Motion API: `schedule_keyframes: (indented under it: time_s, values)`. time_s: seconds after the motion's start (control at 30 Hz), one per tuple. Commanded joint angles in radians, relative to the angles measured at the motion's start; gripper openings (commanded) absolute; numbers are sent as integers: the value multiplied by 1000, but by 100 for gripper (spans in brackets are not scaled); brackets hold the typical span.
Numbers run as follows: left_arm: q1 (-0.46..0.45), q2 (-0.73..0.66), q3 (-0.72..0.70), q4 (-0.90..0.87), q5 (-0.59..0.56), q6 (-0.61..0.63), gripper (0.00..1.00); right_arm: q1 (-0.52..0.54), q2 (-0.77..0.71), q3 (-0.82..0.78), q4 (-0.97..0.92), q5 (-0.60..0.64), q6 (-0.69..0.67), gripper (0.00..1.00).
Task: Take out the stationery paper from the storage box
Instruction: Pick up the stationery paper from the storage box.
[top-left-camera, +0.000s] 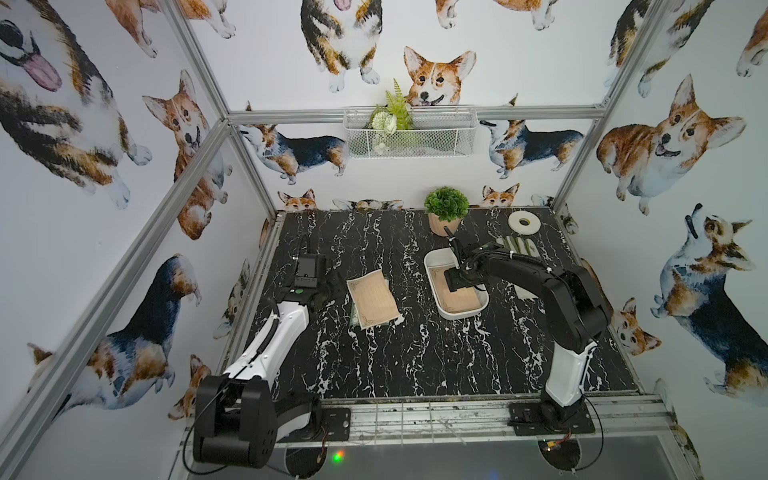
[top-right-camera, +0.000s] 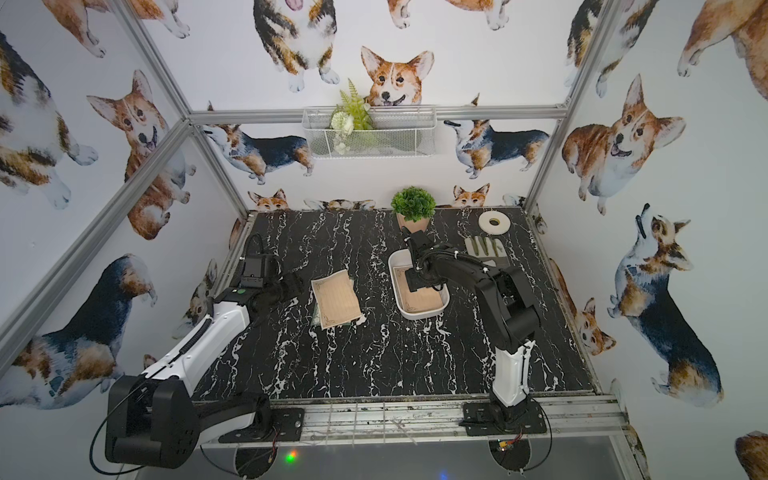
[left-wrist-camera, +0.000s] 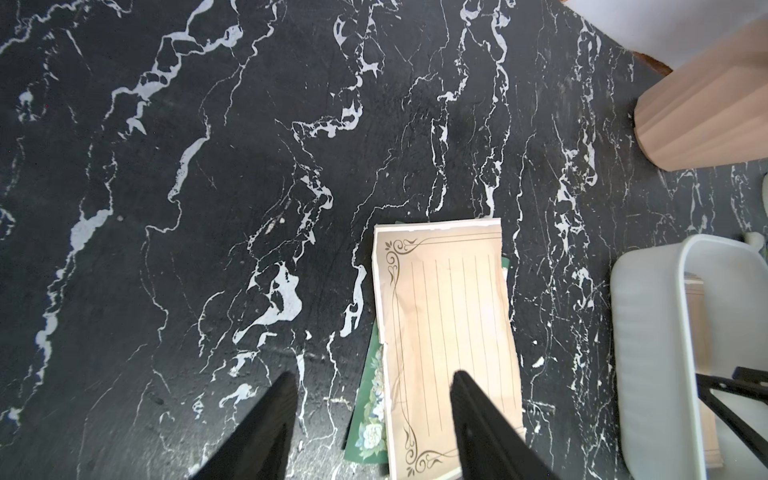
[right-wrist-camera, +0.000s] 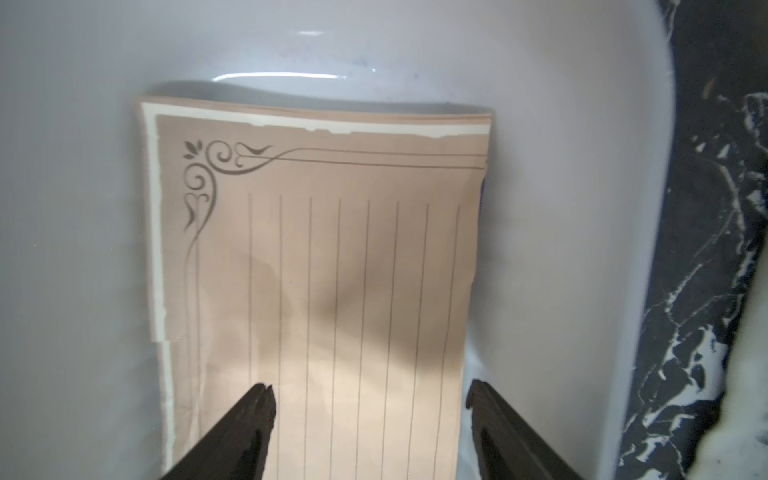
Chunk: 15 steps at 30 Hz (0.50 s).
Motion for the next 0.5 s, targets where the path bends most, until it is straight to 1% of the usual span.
schedule_keyframes:
  time_s: [0.0,0.3,0.47]
  values:
    - [0,-6,-2,4,-10,-5,62,2,26,13,-14,39,12,79]
    - [0,-5,-2,3,-9,-1,62,2,71,13,-5,19,33,80]
    - [-1,-2,-2,4,-7,-1,62,2,76,-10,11,10,45,76]
